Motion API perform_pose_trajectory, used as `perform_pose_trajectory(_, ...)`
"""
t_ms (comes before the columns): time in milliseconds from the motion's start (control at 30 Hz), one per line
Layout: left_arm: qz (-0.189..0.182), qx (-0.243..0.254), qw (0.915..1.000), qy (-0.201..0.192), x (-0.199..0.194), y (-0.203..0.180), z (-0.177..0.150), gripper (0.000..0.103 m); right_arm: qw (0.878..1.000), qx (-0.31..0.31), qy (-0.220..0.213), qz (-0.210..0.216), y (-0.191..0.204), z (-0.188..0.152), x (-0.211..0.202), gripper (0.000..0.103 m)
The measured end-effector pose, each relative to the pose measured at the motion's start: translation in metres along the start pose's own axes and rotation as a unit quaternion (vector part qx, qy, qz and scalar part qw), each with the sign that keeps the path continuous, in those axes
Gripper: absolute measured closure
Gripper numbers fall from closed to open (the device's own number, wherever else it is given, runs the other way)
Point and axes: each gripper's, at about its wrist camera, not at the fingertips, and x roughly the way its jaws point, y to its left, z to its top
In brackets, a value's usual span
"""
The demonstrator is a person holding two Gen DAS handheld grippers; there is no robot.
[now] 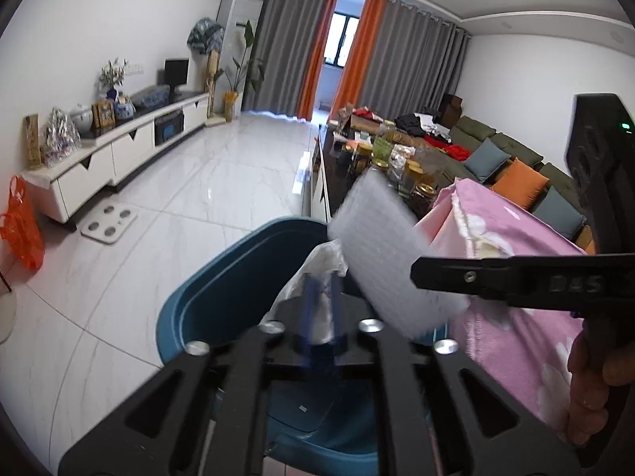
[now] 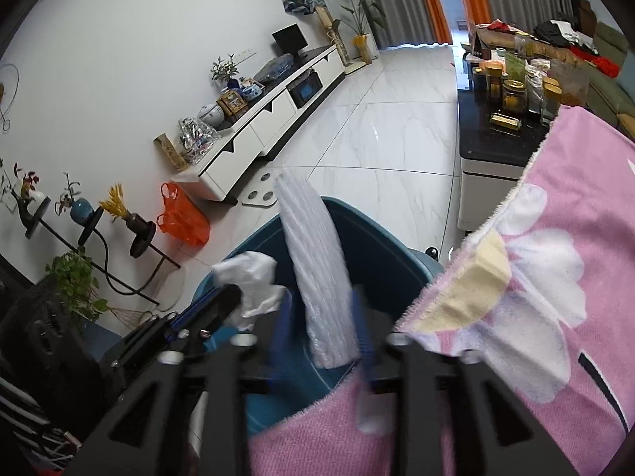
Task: Collect trash
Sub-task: 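Carry the foam sleeve with the right gripper over the teal bin and release, then move the right gripper back over the trash pile on the table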
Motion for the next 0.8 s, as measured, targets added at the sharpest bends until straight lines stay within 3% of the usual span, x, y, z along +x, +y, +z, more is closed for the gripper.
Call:
perform_pose_trajectory(67,0.003,-0.001,1.0000,0.000,0.007,0.004,0.001,0.073,1.000,0.000,-0.003,0.001,-0.002,0.001,-0.003,0.064)
perform_pose_trajectory(133,0.008,-0.003,1.0000,-0.002,0.009,0.005,0.000,0.069,1.000,0.000,-0.011,-0.002,-0.002,0.001,-0.007,0.064)
perform_pose_trajectory(267,0.022,-0.012,0.9995,-0.020,0.002,0.017,0.010,0.051,1.000,-0.002,-0.022,0.000,-0.004,0.003,-0.015,0.064)
perform_pose_trajectory(400,0.036,-0.022,0.9983,-0.042,-0.025,0.028,0.019,0.037,0.999,-0.005,-0.032,0.003,-0.005,0.005,-0.025,0.063)
perform_pose_trajectory(567,0.052,-0.034,0.9958,-0.067,-0.063,0.038,0.027,0.012,0.999,-0.005,-0.045,0.004,-0.007,0.001,-0.038,0.059)
perform_pose_trajectory(667,0.059,-0.041,0.9940,-0.082,-0.086,0.041,0.029,0.006,0.998,-0.003,-0.056,0.006,-0.011,-0.001,-0.050,0.058)
perform_pose_trajectory(800,0.063,-0.044,0.9922,-0.098,-0.118,0.038,0.031,0.006,0.996,0.003,-0.086,0.012,-0.019,-0.011,-0.082,0.052)
